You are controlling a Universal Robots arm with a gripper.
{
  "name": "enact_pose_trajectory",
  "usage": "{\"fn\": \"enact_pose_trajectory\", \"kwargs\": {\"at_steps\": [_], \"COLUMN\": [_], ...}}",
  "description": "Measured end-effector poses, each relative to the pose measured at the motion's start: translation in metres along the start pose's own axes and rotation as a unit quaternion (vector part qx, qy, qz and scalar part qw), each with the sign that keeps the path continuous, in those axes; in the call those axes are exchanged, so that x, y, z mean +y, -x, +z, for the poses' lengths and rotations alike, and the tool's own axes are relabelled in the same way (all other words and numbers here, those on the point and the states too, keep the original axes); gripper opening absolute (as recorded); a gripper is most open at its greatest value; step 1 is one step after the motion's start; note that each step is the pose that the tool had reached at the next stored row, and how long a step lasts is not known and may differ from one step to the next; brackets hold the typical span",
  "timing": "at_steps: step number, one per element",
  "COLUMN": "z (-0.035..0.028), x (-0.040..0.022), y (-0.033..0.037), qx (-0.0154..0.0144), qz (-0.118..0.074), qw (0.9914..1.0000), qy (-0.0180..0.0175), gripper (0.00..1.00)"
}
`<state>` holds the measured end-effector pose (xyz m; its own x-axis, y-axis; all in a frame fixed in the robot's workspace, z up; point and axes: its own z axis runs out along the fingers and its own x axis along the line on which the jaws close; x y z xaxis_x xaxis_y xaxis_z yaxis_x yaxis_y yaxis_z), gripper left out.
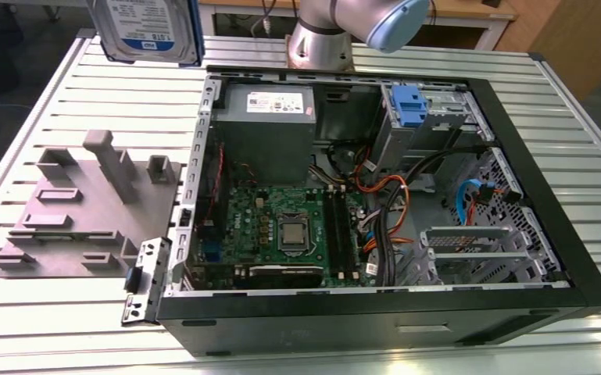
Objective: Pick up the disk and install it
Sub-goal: 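Pick up the disk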
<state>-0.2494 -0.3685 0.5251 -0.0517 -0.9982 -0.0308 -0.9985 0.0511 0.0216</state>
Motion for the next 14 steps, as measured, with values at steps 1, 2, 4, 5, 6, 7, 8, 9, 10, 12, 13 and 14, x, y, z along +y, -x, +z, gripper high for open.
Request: {"fn": "enact_pose_trajectory", "kwargs": {"at_steps": [1,2,4,5,6,7,8,9,10,12,13,14], "z": [0.0,-0.0001,-0.0001,-0.0001,-0.0001,0.0,-0.0001,0.0,-0.0001,-0.0001,-0.0001,-0.0001], "x": [-0.0012,-0.0025,-0.0042,-0.0044,-0.0044,-0.0044,-0.0045,-0.0045,-0.0045,-0.0046,-0.0049,-0.0057], "y": [0.0,0.0001,0.0002,0.0002,0.0002,0.0002,0.0002,0.0002,0.0002,0.0002,0.0002,0.0003], "qx": [0.0,0.0,0.0,0.0,0.0,0.0,0.0,0.0,0.0,0.0,0.0,0.0], "qz": [0.0,0.0,0.0,0.0,0.0,0.0,0.0,0.0,0.0,0.0,0.0,0.0], "qw": [1.0,1.0,1.0,1.0,1.0,1.0,1.0,1.0,1.0,1.0,1.0,1.0], "qy": [0.0,0.0,0.0,0.0,0.0,0.0,0.0,0.0,0.0,0.0,0.0,0.0], "gripper": [0.35,0.35,0.35,0.35,0.35,0.35,0.35,0.35,0.35,0.35,0.35,0.35]}}
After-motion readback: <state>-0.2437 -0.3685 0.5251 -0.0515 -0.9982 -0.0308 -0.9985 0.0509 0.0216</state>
